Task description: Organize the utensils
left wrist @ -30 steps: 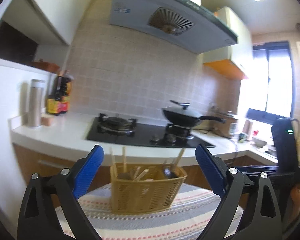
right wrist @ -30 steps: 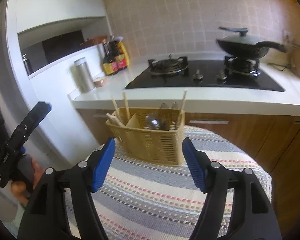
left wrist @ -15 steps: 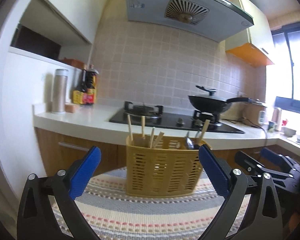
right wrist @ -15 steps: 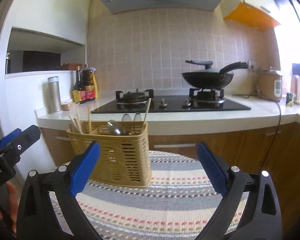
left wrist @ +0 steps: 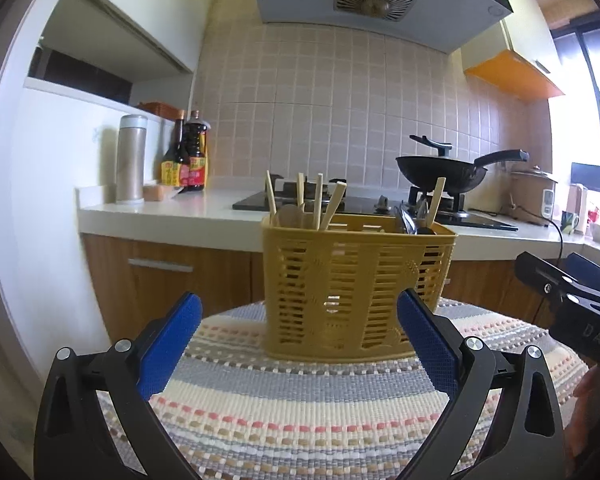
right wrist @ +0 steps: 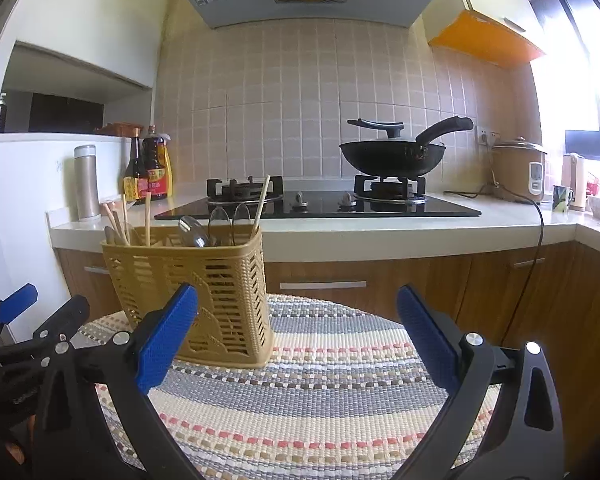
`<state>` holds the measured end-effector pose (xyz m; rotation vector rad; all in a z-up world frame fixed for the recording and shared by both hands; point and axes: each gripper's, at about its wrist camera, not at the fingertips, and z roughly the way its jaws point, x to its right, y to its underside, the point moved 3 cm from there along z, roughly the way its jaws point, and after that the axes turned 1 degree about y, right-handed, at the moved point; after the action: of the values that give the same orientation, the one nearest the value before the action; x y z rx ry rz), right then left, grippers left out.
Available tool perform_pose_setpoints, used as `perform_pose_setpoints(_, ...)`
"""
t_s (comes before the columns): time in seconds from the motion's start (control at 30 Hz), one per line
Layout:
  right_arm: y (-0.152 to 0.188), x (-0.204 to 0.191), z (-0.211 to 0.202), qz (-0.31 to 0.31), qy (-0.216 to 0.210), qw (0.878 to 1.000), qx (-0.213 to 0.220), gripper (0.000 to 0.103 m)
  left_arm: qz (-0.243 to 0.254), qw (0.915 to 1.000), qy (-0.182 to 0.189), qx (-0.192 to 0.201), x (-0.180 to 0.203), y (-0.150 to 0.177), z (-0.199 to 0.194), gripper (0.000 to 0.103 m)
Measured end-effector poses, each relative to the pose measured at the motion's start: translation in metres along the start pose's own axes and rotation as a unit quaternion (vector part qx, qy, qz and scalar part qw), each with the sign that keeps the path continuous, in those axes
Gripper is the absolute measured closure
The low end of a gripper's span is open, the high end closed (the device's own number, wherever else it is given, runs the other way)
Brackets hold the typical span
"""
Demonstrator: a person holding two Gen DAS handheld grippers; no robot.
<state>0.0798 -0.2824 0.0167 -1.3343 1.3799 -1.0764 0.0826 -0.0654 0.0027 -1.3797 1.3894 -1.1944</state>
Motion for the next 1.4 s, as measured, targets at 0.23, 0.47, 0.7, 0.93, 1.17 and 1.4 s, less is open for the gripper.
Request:
perform_pose_setpoints(0.23, 0.0024, -0.0105, -0.0101, -0.026, 0.006, 1.000, 0.012, 0.008, 0.021, 0.9997, -0.008, 0.011, 0.0040, -0.0003, -0.0051, 0.008)
perform_pose_setpoints(0.47, 0.0013, -0.0045, -0.0084, -0.022, 0.012, 1.000, 0.007, 0.008, 0.020, 0.9995, -0.020, -0.012, 0.0035, 0.0013, 0.0033, 0.008)
perform_pose_setpoints(0.7, 0.0021, -0.0054, -0.0069, -0.026, 0.013, 1.000, 0.004, 0.008, 0.026, 0.9993, -0.027, 0.002, 0.0032, 0.0003, -0.0011, 0.008)
perform_pose_setpoints(0.93, 0.0033, -0.0058, -0.0053, -0.029, 0.011, 1.000, 0.003, 0.008, 0.030, 0.9991, -0.031, 0.001, 0.0055, 0.0006, -0.0002, 0.008)
perform_pose_setpoints(1.17, 0.0041, -0.0062, -0.0033, -0.030, 0.009, 0.999, -0.003, 0.008, 0.031, 0.9990, -0.032, -0.003, 0.0063, 0.0007, 0.0003, 0.008)
perform_pose_setpoints(1.4, 0.0044, -0.0038, -0.0006, -0.025, 0.003, 1.000, -0.010, 0.008, 0.032, 0.9990, -0.031, -0.006, 0.0071, 0.0010, 0.0014, 0.008)
